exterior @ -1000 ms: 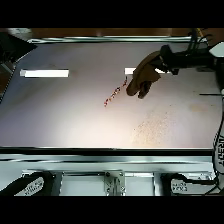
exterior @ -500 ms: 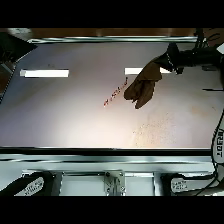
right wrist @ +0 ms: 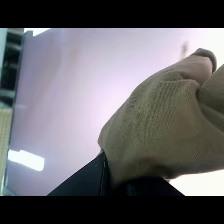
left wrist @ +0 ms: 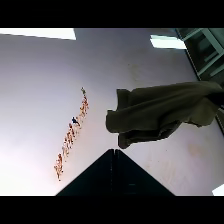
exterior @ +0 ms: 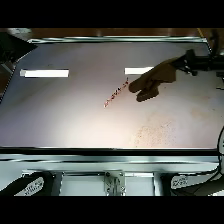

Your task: Fold the shirts.

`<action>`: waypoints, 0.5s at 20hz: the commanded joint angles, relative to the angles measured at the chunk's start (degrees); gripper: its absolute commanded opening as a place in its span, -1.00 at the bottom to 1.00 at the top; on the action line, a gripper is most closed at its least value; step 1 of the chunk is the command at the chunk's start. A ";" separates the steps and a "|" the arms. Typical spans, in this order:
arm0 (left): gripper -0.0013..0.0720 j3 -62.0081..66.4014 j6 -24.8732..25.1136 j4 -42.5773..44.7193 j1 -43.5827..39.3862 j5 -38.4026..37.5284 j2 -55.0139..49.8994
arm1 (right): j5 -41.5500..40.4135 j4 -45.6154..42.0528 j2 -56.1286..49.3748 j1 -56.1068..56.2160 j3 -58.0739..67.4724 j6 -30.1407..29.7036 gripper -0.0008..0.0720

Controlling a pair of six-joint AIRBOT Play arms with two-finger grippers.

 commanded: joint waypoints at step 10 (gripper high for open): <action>-0.85 0.00 -2.54 0.02 -6.47 0.15 -4.85 | 3.76 24.26 0.57 -22.93 5.99 0.87 -0.80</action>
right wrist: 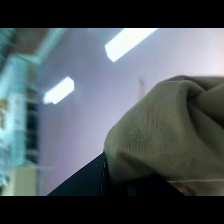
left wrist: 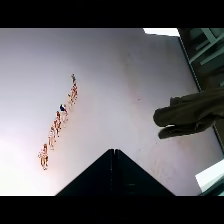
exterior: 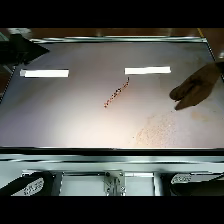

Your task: Fold the shirts.

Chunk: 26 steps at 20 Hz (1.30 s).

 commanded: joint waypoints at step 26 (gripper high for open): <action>-0.85 0.02 -1.38 -0.02 -2.78 -5.49 -1.42 | 6.75 -49.44 -0.44 -20.96 -18.88 8.37 -0.79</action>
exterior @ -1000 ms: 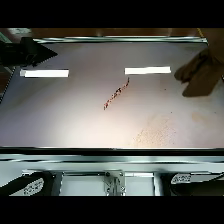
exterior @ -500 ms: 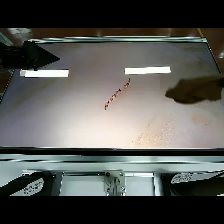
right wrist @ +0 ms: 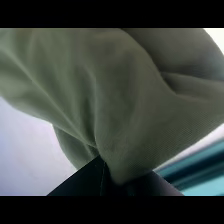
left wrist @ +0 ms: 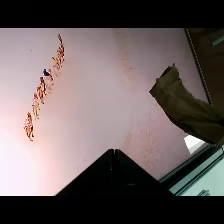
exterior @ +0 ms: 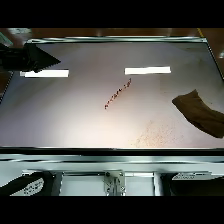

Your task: Fold the shirts.

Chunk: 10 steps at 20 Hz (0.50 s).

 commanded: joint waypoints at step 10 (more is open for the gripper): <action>-0.85 0.02 -1.07 0.00 0.00 -0.09 0.02 | -16.61 -5.73 18.69 -10.91 -39.56 2.32 -0.79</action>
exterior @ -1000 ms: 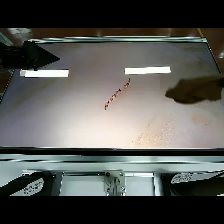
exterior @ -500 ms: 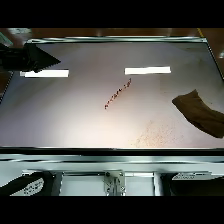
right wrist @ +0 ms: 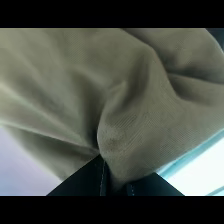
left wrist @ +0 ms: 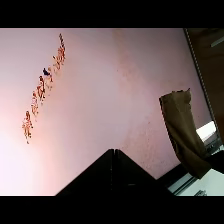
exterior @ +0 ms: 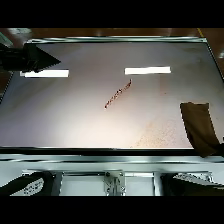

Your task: Fold the shirts.

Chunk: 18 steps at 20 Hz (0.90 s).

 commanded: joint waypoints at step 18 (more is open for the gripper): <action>-0.86 0.02 5.57 8.50 -1.11 0.13 -1.90 | -7.54 -10.75 20.83 8.55 17.70 2.58 0.55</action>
